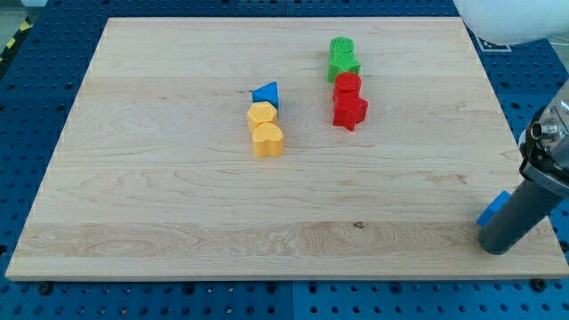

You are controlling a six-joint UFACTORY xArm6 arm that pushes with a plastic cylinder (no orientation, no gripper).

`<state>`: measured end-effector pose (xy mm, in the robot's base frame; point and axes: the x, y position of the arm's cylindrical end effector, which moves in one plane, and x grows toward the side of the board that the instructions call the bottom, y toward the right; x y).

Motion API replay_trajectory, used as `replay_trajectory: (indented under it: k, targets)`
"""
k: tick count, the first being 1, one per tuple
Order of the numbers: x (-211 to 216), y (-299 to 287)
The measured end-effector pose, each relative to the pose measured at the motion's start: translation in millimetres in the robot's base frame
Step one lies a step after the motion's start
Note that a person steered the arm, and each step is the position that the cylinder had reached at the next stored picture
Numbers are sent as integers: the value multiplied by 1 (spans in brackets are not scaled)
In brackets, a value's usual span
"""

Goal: Move the arm below the yellow heart

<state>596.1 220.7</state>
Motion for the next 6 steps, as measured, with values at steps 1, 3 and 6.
replay_trajectory:
  k: [1, 3, 6]
  targets:
    - [0, -20]
    - [-55, -60]
    - [-87, -272]
